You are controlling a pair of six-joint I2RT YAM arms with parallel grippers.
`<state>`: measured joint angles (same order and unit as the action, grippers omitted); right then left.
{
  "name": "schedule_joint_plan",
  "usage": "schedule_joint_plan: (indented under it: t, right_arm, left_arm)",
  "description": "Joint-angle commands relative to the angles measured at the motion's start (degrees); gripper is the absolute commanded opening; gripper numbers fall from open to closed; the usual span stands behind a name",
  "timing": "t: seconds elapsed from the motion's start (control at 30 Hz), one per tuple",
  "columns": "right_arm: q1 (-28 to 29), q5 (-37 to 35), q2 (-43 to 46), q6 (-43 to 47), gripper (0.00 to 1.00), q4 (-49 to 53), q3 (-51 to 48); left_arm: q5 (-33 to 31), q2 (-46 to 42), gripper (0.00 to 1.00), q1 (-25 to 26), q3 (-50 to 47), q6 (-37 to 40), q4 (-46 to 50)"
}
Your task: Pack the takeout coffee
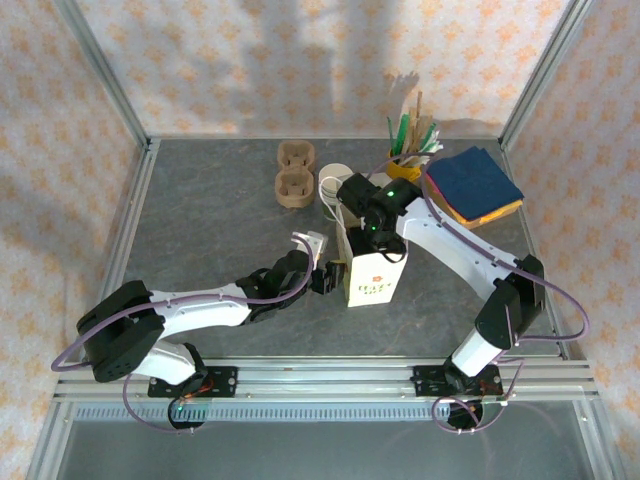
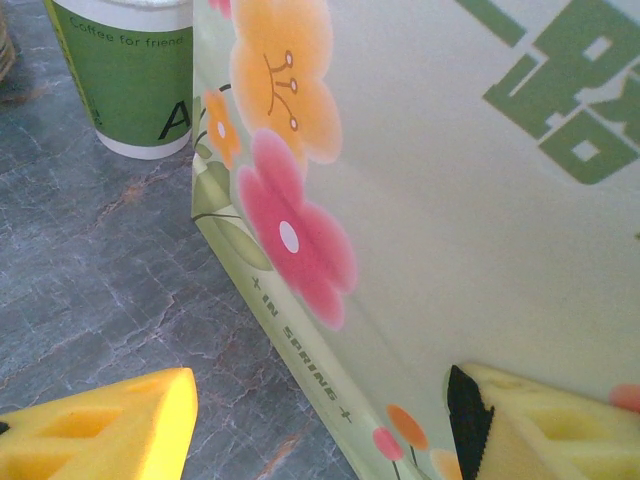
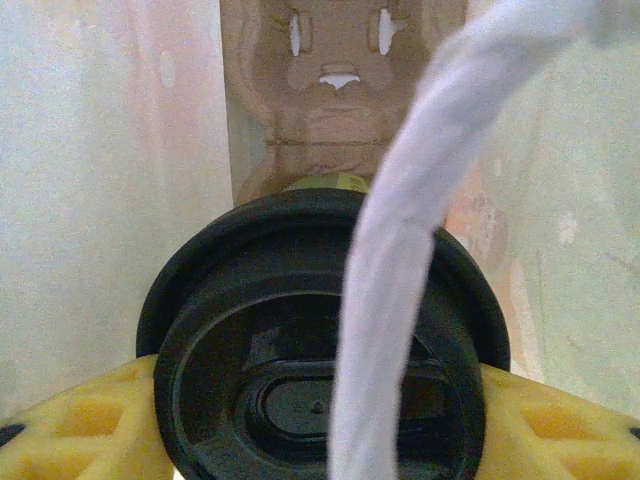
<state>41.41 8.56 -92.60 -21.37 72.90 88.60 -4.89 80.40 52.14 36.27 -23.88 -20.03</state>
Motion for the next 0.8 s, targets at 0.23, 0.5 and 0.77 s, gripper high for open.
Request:
schedule_joint_plan:
  t: [0.23, 0.5, 0.77]
  right_arm:
    - [-0.4, -1.9, 1.8, 0.1, 0.40, 2.0, 0.1]
    - [-0.4, -2.1, 2.7, -0.2, 0.40, 2.0, -0.8]
    - [-0.4, -2.1, 2.9, -0.3, 0.40, 1.9, -1.3]
  left_arm:
    - [-0.6, 0.8, 0.69, 0.5, 2.0, 1.9, -0.8]
    - [-0.6, 1.2, 0.69, 0.5, 1.8, 1.7, -1.0]
    - [-1.2, 1.2, 0.69, 0.5, 1.7, 1.6, -0.6]
